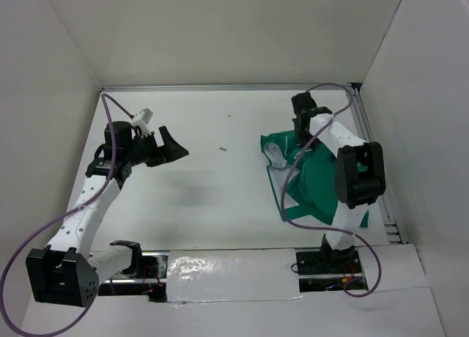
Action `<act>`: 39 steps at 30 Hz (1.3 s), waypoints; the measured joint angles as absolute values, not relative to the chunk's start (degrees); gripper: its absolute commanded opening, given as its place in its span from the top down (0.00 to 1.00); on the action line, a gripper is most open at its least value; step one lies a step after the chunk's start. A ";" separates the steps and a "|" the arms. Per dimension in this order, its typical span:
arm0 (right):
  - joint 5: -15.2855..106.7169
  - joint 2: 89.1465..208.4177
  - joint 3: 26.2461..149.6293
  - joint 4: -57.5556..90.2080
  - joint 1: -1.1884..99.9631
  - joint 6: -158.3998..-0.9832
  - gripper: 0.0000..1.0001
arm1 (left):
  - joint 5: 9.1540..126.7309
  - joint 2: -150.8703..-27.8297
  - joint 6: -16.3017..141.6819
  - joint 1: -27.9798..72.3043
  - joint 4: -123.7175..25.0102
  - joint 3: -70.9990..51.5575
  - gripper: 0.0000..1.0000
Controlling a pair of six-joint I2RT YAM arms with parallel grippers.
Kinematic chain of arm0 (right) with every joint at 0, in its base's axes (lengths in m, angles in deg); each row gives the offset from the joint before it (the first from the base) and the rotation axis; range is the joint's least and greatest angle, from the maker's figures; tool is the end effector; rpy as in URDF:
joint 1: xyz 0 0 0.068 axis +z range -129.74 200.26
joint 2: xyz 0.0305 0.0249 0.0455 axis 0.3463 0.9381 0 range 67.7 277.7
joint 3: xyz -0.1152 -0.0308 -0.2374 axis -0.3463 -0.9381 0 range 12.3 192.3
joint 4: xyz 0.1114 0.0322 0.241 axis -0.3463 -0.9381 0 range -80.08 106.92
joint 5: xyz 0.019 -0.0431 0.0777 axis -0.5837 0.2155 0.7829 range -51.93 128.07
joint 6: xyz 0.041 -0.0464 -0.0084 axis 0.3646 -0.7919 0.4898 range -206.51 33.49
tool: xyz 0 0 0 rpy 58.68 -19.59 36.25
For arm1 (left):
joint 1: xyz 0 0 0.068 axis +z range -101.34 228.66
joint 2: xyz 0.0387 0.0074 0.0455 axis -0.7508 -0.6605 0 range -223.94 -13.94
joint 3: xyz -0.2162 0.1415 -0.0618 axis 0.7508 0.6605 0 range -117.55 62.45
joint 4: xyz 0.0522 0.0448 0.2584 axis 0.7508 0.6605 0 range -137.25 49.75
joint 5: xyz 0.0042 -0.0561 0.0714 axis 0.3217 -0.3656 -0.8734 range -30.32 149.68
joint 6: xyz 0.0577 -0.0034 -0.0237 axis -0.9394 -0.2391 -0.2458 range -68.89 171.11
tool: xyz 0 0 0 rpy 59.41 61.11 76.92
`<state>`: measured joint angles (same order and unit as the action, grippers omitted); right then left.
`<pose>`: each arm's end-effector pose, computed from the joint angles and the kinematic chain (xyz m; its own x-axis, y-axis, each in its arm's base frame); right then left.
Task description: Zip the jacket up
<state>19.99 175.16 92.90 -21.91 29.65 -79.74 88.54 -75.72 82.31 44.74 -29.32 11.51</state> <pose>0.3945 0.0503 0.1896 -0.8963 -0.0347 -0.4421 0.0771 0.9695 -0.2325 0.2560 -0.0406 0.2956 -0.6604 -0.4094 -0.6295 0.1635 0.7398 -0.6527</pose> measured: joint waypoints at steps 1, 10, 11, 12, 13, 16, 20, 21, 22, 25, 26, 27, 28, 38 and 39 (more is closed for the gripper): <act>19.94 173.70 92.90 -21.91 30.50 -79.70 1.00 | 88.54 -75.70 82.31 44.72 -29.34 11.51 0.01; 25.30 145.06 101.21 -22.32 49.71 -79.98 1.00 | 91.14 -73.67 82.90 44.72 -31.02 11.99 0.01; 25.71 142.94 103.44 -22.19 52.84 -79.98 1.00 | 91.60 -73.47 82.97 44.72 -31.06 12.01 0.01; 26.52 141.22 105.56 -22.17 55.59 -80.05 1.00 | 91.97 -73.21 83.01 44.72 -31.17 12.14 0.01; 27.18 139.86 107.61 -22.24 57.84 -80.03 1.00 | 92.22 -72.86 83.03 44.72 -31.06 12.21 0.01; 28.03 137.39 113.84 -22.67 63.53 -79.98 1.00 | 92.37 -71.22 83.12 44.65 -30.89 12.21 0.01; 27.40 137.04 119.44 -22.54 66.67 -78.39 1.00 | 91.60 -67.42 84.08 44.59 -30.61 12.21 0.01; 26.61 137.20 120.20 -22.54 66.67 -77.42 1.00 | 91.49 -66.56 84.26 44.50 -30.63 12.21 0.01; 25.58 137.55 120.66 -22.56 66.32 -76.20 1.00 | 91.47 -65.67 84.39 44.48 -30.76 12.21 0.01; 23.38 140.26 120.94 -23.15 62.85 -72.09 1.00 | 91.49 -64.51 84.50 44.32 -31.28 12.39 0.01; 22.96 141.26 120.94 -23.52 61.21 -70.74 1.00 | 91.47 -64.58 84.54 44.30 -31.59 12.67 0.01; 22.61 142.70 120.66 -23.77 58.96 -69.25 1.00 | 91.43 -65.08 84.54 44.30 -31.79 13.02 0.01; 22.50 144.23 119.89 -23.79 57.10 -67.96 1.00 | 91.38 -65.93 84.54 44.30 -31.79 13.24 0.01; 27.86 164.08 102.39 -23.83 42.89 -63.70 0.11 | 89.66 -81.19 83.67 42.97 -30.91 13.43 0.01; 27.81 164.01 100.33 -24.01 42.72 -64.31 0.10 | 89.09 -82.39 83.03 42.05 -30.45 13.43 0.01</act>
